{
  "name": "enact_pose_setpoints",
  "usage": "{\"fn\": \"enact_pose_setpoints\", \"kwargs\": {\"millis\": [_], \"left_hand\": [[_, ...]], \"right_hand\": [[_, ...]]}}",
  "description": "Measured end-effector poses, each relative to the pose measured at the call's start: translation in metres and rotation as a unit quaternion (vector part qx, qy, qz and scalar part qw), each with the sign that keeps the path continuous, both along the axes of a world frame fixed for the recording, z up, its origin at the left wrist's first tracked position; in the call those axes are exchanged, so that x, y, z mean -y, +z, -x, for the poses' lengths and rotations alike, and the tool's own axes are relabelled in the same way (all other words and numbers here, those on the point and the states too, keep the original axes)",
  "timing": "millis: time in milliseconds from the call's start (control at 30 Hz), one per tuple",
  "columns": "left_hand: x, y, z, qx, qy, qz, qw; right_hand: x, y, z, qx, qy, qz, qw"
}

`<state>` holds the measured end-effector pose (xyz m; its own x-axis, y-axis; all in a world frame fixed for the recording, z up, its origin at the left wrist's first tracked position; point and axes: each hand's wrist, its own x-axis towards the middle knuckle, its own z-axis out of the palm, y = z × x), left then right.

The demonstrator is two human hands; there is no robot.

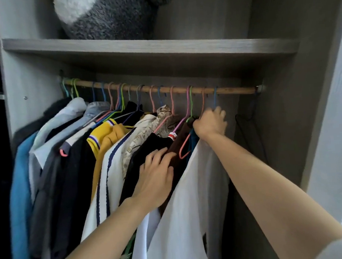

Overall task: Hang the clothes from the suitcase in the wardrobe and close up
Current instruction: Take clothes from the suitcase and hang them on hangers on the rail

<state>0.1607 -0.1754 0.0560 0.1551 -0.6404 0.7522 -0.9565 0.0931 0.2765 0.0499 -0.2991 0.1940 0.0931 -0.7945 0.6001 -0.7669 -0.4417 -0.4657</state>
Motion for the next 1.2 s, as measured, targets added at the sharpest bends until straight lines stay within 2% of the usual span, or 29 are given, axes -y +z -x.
{"fn": "enact_pose_setpoints", "kwargs": {"millis": [100, 200, 333, 500, 567, 700, 800, 867, 900, 967, 1000, 1100, 1200], "left_hand": [[-0.041, -0.022, -0.023, 0.006, 0.028, 0.051, 0.998], [-0.095, -0.058, -0.048, -0.013, 0.119, 0.064, 0.991], [-0.185, -0.130, -0.090, -0.054, 0.244, -0.030, 0.968], [-0.317, -0.212, -0.113, -0.149, 0.390, -0.198, 0.887], [-0.358, -0.240, -0.109, -0.172, 0.415, -0.228, 0.864], [-0.430, -0.306, -0.095, -0.253, 0.457, -0.236, 0.819], [-0.477, -0.364, -0.077, -0.337, 0.485, -0.239, 0.771], [-0.496, -0.391, -0.069, -0.378, 0.507, -0.219, 0.743], [-0.510, -0.414, -0.065, -0.404, 0.521, -0.225, 0.717], [-0.526, -0.452, -0.060, -0.392, 0.545, -0.212, 0.711], [-0.537, -0.482, -0.055, -0.388, 0.559, -0.211, 0.702], [-0.556, -0.581, -0.045, -0.492, 0.563, -0.215, 0.628], [-0.565, -0.689, -0.032, -0.529, 0.567, -0.201, 0.599]], "right_hand": [[-0.036, -0.007, -0.030, -0.012, 0.078, 0.061, 0.995], [-0.085, -0.043, -0.066, -0.041, 0.178, 0.094, 0.979], [-0.155, -0.131, -0.105, -0.134, 0.286, 0.094, 0.944], [-0.250, -0.253, -0.144, -0.266, 0.404, -0.043, 0.874], [-0.286, -0.293, -0.156, -0.309, 0.431, -0.084, 0.844], [-0.358, -0.373, -0.181, -0.364, 0.501, -0.137, 0.773], [-0.412, -0.444, -0.195, -0.415, 0.545, -0.170, 0.709], [-0.434, -0.483, -0.200, -0.429, 0.568, -0.182, 0.678], [-0.451, -0.516, -0.202, -0.443, 0.583, -0.189, 0.654], [-0.466, -0.567, -0.197, -0.454, 0.597, -0.204, 0.629], [-0.475, -0.603, -0.194, -0.465, 0.606, -0.211, 0.610], [-0.492, -0.708, -0.187, -0.481, 0.616, -0.240, 0.576], [-0.496, -0.816, -0.183, -0.535, 0.611, -0.236, 0.533]]}}
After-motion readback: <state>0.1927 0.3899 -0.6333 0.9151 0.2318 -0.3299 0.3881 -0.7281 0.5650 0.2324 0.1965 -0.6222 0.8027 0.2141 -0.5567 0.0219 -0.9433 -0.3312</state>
